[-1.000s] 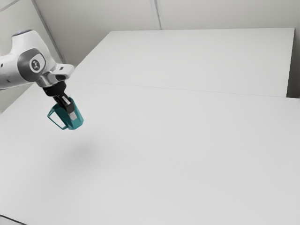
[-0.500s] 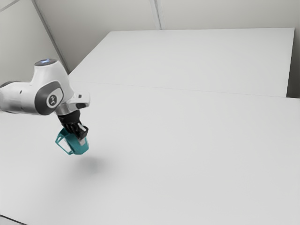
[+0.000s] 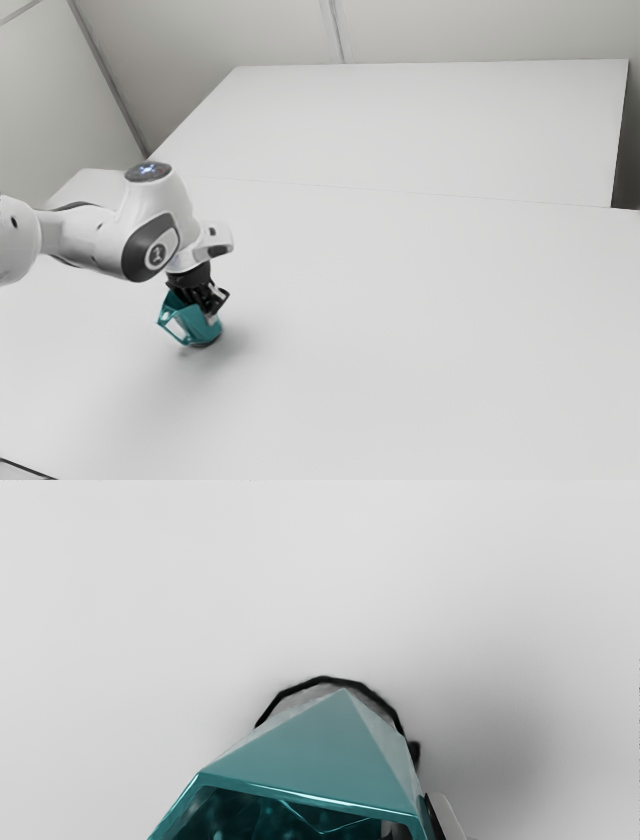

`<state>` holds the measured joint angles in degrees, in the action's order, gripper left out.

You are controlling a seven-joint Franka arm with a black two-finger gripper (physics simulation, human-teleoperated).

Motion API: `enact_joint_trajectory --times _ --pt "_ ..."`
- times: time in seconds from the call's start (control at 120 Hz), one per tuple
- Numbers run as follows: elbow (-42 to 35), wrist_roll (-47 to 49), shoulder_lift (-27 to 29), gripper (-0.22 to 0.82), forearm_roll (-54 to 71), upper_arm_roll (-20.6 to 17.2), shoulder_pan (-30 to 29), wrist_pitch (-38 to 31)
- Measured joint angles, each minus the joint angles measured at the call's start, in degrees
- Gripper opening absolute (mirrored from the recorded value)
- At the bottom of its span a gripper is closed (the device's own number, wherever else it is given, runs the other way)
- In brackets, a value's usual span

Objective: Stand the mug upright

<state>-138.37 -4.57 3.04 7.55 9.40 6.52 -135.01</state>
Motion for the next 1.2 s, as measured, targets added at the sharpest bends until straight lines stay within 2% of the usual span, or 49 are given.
enact_joint_trajectory --times 0.108,0.2,0.425,0.542,0.683,0.875,1.05,1.2 --pt "0.0 1.67 -0.31 0.05 -0.19 0.01 0.87 -1.72" --pt "0.0 2.85 0.38 0.18 -0.3 0.01 1.37 -2.66" --pt "0.84 4.96 6.31 0.36 -0.78 -0.15 1.99 -1.61" --pt "8.93 5.69 6.44 0.45 -2.34 -0.43 2.55 5.29" --pt "21.23 6.39 3.69 0.51 -3.14 -0.85 2.6 17.24" --pt "34.11 7.22 0.04 0.56 -4.9 -0.97 1.96 30.01" --pt "44.51 7.67 -2.34 0.57 -5.51 -1.62 0.67 38.48" --pt "49.74 7.95 -2.58 0.58 -5.62 -2.05 -0.08 43.56"
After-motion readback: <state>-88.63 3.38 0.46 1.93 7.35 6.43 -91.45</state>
